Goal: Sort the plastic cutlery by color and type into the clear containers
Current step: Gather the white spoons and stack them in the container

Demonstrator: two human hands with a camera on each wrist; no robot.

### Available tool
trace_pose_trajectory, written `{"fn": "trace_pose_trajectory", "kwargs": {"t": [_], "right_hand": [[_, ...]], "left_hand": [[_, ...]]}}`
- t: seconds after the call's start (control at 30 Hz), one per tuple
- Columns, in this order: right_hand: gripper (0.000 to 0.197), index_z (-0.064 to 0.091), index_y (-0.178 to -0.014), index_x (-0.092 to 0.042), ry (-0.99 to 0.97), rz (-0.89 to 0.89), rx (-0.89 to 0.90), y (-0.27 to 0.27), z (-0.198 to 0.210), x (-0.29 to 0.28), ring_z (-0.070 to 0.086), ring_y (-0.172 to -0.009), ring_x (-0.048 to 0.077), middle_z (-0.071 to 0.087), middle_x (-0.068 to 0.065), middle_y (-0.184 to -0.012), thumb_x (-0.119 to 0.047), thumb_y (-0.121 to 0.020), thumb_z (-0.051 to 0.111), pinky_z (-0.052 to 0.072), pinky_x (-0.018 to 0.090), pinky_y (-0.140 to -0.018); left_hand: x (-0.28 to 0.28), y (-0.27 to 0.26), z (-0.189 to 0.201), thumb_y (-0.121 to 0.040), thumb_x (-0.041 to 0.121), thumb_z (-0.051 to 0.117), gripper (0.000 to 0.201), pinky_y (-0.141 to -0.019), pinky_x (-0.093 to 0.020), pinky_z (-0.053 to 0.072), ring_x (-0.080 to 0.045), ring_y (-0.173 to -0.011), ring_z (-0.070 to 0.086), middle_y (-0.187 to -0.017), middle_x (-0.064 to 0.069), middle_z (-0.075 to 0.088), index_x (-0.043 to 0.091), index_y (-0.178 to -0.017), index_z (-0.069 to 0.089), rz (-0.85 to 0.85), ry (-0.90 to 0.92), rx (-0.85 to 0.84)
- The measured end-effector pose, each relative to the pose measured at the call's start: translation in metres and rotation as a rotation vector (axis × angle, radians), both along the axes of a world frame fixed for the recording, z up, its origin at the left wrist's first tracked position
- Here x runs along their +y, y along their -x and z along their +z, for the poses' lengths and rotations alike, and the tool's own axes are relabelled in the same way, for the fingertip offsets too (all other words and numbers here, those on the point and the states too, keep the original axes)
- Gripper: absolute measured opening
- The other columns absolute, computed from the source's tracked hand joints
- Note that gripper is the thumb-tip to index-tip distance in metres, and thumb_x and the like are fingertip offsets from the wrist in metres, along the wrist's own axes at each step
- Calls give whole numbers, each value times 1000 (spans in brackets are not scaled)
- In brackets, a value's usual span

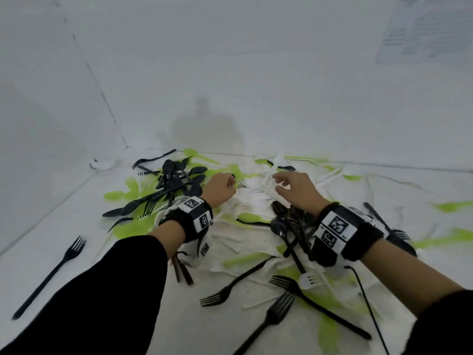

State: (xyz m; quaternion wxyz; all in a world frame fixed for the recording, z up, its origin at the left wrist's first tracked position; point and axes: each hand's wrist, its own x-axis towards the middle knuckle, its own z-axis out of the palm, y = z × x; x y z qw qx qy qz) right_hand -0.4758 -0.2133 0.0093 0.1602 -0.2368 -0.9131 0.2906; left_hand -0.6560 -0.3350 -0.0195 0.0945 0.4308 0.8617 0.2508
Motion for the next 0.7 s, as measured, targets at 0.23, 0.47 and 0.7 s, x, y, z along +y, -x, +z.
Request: {"fn": "trace_pose_trajectory", "kwargs": {"t": [0.23, 0.47, 0.7], "right_hand": [[24, 69, -103, -7, -19, -102, -112, 35, -1, 21, 60, -98, 26, 68, 12, -102, -5, -83, 57, 43, 29, -88], [25, 64, -105, -6, -4, -64, -377, 60, -20, 18, 56, -107, 28, 62, 16, -111, -19, -83, 66, 46, 34, -90], [26, 68, -103, -3, 61, -155, -363, 51, -23, 31, 57, -108, 27, 64, 16, -111, -7, -78, 67, 42, 25, -77]], "left_hand": [[34, 29, -14, -72, 27, 78, 29, -79, -29, 40, -26, -103, 56, -106, -11, 63, 12, -89, 59, -78, 208, 26], [30, 38, -4, -74, -3, 68, 23, -55, -18, 49, -26, -83, 61, -68, 4, 54, 16, -65, 60, -90, -23, -135], [17, 45, 13, -80, 4, 70, 9, -67, -7, 44, 9, -62, 60, -69, 10, 66, 8, -88, 70, 57, -543, -364]]}}
